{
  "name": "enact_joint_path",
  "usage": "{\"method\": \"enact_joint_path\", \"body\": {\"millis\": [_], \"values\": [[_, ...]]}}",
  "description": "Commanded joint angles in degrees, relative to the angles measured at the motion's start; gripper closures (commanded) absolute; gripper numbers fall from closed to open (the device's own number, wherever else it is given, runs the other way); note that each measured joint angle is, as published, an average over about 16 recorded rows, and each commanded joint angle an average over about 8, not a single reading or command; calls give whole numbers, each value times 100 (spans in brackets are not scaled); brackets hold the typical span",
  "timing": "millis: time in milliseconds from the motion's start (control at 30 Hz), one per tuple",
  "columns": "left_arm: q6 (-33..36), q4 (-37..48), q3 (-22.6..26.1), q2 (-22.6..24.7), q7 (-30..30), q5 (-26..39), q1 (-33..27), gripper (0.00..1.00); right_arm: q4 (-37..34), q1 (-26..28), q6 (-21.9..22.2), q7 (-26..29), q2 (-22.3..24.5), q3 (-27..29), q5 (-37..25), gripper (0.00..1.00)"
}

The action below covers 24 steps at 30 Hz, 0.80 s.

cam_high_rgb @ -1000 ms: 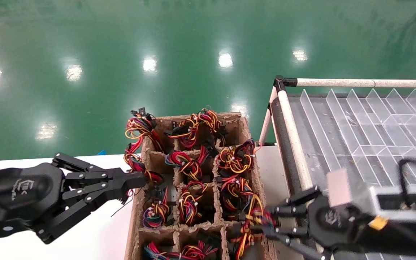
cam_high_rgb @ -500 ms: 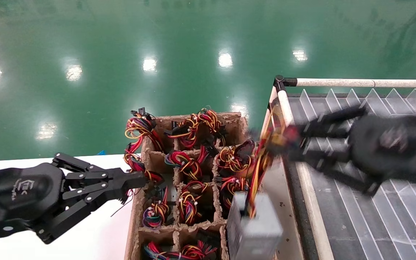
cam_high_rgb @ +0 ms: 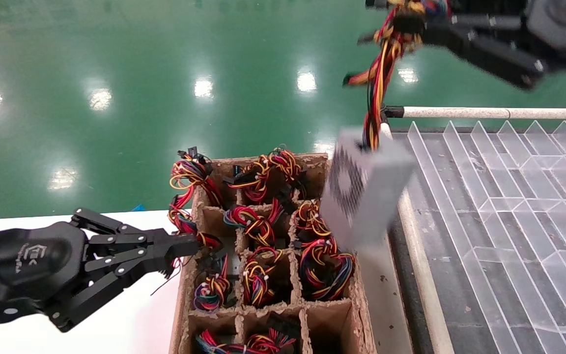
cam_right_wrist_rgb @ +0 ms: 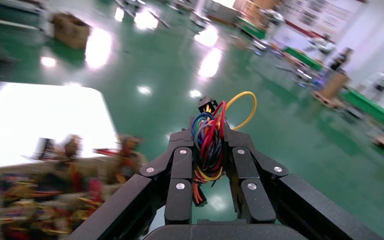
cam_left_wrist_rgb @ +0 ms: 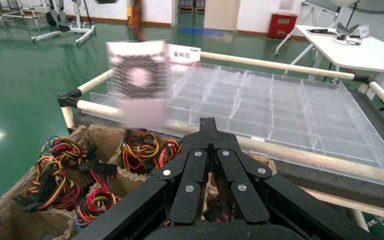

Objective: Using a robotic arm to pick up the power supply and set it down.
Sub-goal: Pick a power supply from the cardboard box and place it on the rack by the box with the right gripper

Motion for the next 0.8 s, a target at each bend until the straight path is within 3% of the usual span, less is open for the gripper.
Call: {"method": "enact_joint_path", "body": {"millis": [33,400,800], "values": [[0,0,0,0,0,0,0,100,-256,216,61,-121,-126,-60,-198,100],[0,0,0,0,0,0,0,100,-2152,1012,661,-1130,-894,-394,-1091,100],[0,0,0,0,0,0,0,100,-4042,1684,1334,-2164,-1474,-595,-1594,100]]}}
